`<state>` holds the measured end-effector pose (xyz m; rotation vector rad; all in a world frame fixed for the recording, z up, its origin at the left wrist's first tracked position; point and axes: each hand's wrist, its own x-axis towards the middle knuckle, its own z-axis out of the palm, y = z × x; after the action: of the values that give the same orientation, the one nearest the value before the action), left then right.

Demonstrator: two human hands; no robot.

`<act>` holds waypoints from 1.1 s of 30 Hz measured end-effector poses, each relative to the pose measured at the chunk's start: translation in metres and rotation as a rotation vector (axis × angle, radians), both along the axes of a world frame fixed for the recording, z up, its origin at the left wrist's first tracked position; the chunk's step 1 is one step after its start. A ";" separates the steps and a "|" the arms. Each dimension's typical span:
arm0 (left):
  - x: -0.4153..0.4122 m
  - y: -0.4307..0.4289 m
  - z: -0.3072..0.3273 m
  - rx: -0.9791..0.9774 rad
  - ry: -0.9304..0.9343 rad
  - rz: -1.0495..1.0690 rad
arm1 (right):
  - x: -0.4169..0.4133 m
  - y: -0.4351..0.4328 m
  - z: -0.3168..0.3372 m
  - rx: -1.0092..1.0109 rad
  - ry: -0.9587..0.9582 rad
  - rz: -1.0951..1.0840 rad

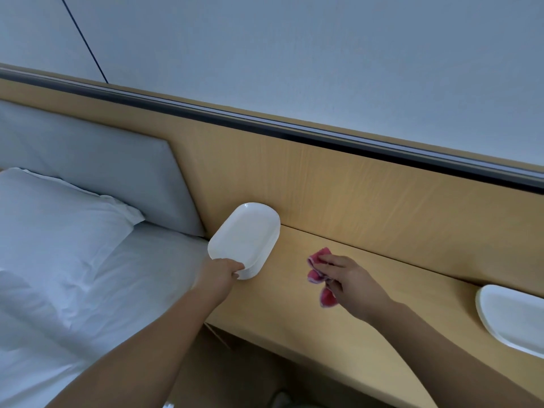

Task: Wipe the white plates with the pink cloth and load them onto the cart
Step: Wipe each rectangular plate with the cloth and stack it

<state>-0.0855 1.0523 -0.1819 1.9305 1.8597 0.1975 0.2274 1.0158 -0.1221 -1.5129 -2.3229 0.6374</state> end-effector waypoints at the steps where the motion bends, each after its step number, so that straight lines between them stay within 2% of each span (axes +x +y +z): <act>1: 0.001 0.000 0.000 -0.001 -0.001 0.003 | 0.000 -0.001 0.000 -0.001 -0.006 -0.004; 5: 0.015 -0.001 0.004 0.028 -0.008 -0.020 | 0.010 -0.005 -0.002 0.006 0.007 -0.008; 9: 0.055 0.000 0.015 0.082 -0.018 -0.139 | 0.037 -0.015 -0.005 0.007 0.029 -0.082; 13: 0.125 0.004 0.028 0.135 -0.043 -0.304 | 0.083 -0.038 -0.005 -0.008 0.060 -0.199; 20: 0.255 -0.010 0.018 0.129 -0.072 -0.526 | 0.178 -0.095 0.007 -0.042 0.236 -0.437; 27: 0.371 -0.031 0.007 0.105 -0.119 -0.555 | 0.257 -0.153 0.005 -0.114 0.324 -0.702; 33: 0.454 -0.036 -0.010 0.098 -0.076 -0.625 | 0.312 -0.180 -0.003 -0.145 0.361 -0.807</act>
<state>0.3683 1.0166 -0.1922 2.4245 1.1396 0.1583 0.5392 0.8360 -0.1248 -1.9964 -1.2631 0.7622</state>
